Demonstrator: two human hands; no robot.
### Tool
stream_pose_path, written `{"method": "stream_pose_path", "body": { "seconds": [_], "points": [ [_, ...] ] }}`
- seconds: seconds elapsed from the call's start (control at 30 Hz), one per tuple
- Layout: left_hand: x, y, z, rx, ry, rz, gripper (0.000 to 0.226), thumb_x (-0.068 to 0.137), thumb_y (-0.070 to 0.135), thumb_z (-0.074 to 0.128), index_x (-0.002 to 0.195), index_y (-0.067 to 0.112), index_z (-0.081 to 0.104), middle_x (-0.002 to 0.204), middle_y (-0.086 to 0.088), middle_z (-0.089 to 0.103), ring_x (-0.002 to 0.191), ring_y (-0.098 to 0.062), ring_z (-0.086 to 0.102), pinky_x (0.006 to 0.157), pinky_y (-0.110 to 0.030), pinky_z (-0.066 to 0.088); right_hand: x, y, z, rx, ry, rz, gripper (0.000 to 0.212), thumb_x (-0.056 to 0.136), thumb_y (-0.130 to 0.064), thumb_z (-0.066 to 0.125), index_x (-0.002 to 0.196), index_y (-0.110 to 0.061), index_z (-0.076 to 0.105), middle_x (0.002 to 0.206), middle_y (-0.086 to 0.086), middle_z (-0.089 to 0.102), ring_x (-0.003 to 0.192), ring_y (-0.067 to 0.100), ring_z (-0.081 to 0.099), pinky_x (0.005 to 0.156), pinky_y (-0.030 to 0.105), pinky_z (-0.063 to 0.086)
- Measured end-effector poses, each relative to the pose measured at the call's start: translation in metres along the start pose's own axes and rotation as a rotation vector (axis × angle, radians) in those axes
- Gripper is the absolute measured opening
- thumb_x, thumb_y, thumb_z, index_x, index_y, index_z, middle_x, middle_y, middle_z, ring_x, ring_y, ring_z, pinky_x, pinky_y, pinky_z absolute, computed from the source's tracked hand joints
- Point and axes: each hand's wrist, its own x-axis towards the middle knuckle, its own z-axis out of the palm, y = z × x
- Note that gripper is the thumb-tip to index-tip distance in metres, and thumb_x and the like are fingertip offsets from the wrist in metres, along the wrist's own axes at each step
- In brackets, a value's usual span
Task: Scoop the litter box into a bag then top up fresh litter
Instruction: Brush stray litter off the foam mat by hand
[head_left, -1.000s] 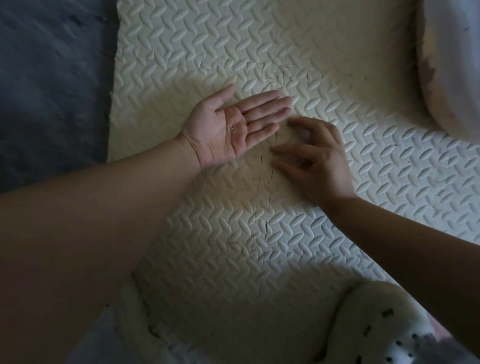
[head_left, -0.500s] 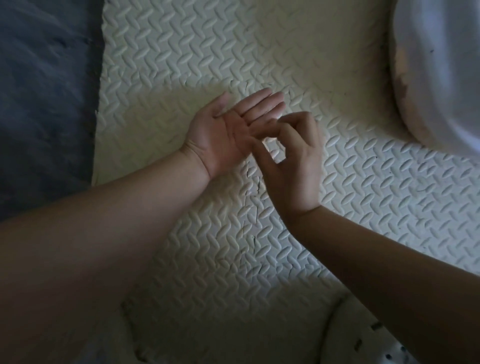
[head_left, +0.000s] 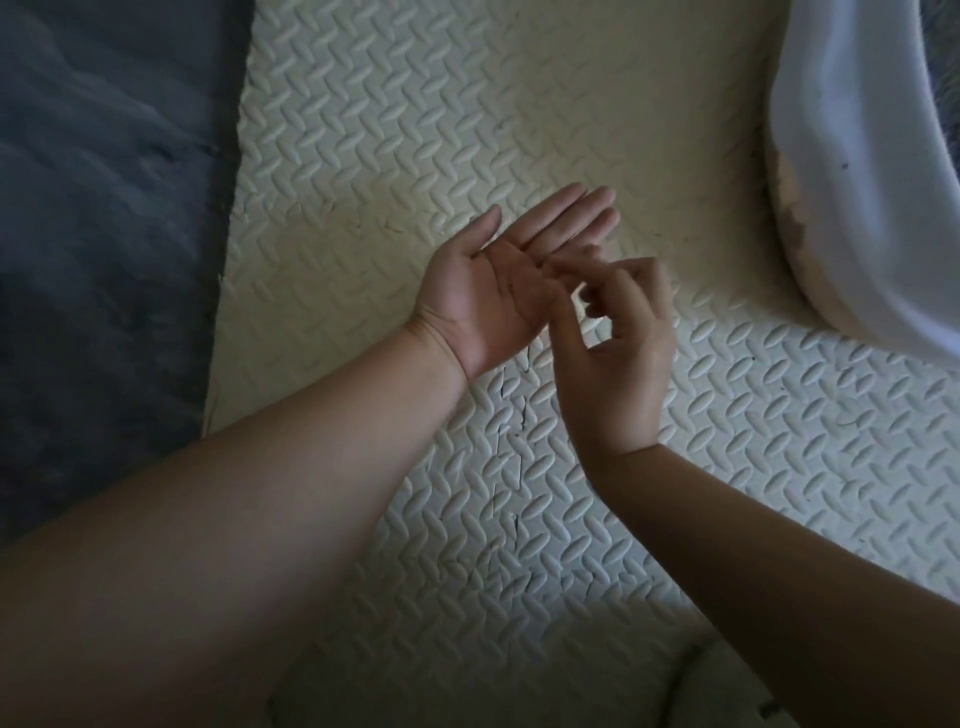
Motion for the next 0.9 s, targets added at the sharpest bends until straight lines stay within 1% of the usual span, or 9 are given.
{"method": "stream_pose_path", "body": {
  "seconds": [0.07, 0.13, 0.17, 0.2, 0.27, 0.33, 0.5, 0.63, 0.9],
  "points": [
    [-0.001, 0.011, -0.003, 0.011, 0.027, 0.034, 0.063, 0.102, 0.037, 0.014, 0.133, -0.011, 0.04, 0.144, -0.02, 0.036, 0.135, -0.03, 0.038, 0.11, -0.042, 0.033, 0.0, 0.011, -0.006, -0.071, 0.036, 0.001, 0.022, 0.09, -0.013, 0.06, 0.111, -0.006, 0.063, 0.101, 0.005, 0.055, 0.09, 0.016, 0.054, 0.082, 0.036, 0.049],
    [-0.005, 0.029, -0.007, 0.031, 0.048, 0.089, 0.064, 0.102, 0.038, 0.014, 0.132, -0.01, 0.043, 0.143, -0.019, 0.039, 0.134, -0.03, 0.04, 0.109, -0.043, 0.035, -0.003, 0.031, -0.013, -0.245, -0.023, 0.054, 0.039, 0.095, -0.018, 0.053, 0.13, -0.003, 0.049, 0.126, 0.012, 0.05, 0.12, 0.019, 0.047, 0.103, 0.037, 0.04],
    [-0.008, 0.039, -0.01, 0.02, 0.056, 0.117, 0.064, 0.102, 0.038, 0.014, 0.131, -0.01, 0.046, 0.143, -0.019, 0.04, 0.134, -0.031, 0.04, 0.109, -0.044, 0.035, -0.005, 0.041, -0.016, -0.349, -0.12, 0.115, 0.05, 0.098, -0.025, 0.045, 0.141, -0.002, 0.036, 0.142, 0.015, 0.038, 0.137, 0.02, 0.03, 0.114, 0.037, 0.028],
    [-0.011, 0.048, -0.013, 0.016, 0.074, 0.147, 0.065, 0.102, 0.038, 0.014, 0.131, -0.01, 0.047, 0.143, -0.02, 0.042, 0.134, -0.033, 0.041, 0.109, -0.045, 0.037, -0.008, 0.049, -0.019, -0.472, -0.253, 0.166, 0.06, 0.099, -0.034, 0.036, 0.148, -0.002, 0.021, 0.154, 0.017, 0.021, 0.144, 0.019, 0.009, 0.119, 0.037, 0.014],
    [-0.02, 0.066, -0.022, 0.027, 0.11, 0.199, 0.067, 0.102, 0.039, 0.012, 0.131, -0.008, 0.049, 0.141, -0.022, 0.046, 0.132, -0.034, 0.044, 0.107, -0.044, 0.039, -0.017, 0.058, -0.02, -0.731, -0.494, 0.166, 0.074, 0.097, -0.051, 0.014, 0.149, -0.001, -0.005, 0.158, 0.017, -0.007, 0.143, 0.023, -0.016, 0.12, 0.042, -0.001],
    [-0.028, 0.078, -0.03, 0.032, 0.133, 0.235, 0.068, 0.102, 0.04, 0.012, 0.129, -0.008, 0.051, 0.14, -0.021, 0.049, 0.13, -0.034, 0.047, 0.107, -0.043, 0.04, -0.021, 0.056, -0.016, -0.867, -0.608, 0.119, 0.081, 0.093, -0.06, 0.002, 0.146, -0.002, -0.015, 0.155, 0.018, -0.018, 0.142, 0.029, -0.022, 0.118, 0.046, -0.005],
    [-0.035, 0.084, -0.046, 0.041, 0.141, 0.199, 0.065, 0.101, 0.038, 0.016, 0.134, -0.009, 0.046, 0.144, -0.022, 0.043, 0.134, -0.034, 0.042, 0.11, -0.044, 0.036, -0.031, 0.036, 0.009, -0.879, -0.719, -0.01, 0.083, 0.091, -0.063, -0.008, 0.146, -0.001, -0.017, 0.153, 0.019, -0.021, 0.142, 0.033, -0.022, 0.118, 0.05, -0.002],
    [-0.03, 0.084, -0.045, 0.013, 0.098, 0.141, 0.068, 0.1, 0.041, 0.014, 0.137, -0.009, 0.041, 0.147, -0.022, 0.039, 0.137, -0.034, 0.036, 0.113, -0.043, 0.031, -0.036, 0.027, 0.022, -0.832, -0.687, -0.026, 0.082, 0.095, -0.06, 0.006, 0.148, 0.002, -0.001, 0.156, 0.021, -0.007, 0.144, 0.035, -0.009, 0.118, 0.049, 0.003],
    [-0.025, 0.092, -0.047, -0.002, 0.079, 0.128, 0.069, 0.1, 0.043, 0.012, 0.138, -0.007, 0.041, 0.148, -0.02, 0.037, 0.14, -0.032, 0.032, 0.116, -0.041, 0.026, -0.028, 0.049, -0.007, -0.851, -0.699, -0.108, 0.074, 0.098, -0.054, 0.009, 0.149, -0.002, 0.0, 0.158, 0.015, -0.007, 0.146, 0.026, -0.009, 0.119, 0.042, 0.001]
  ]
}}
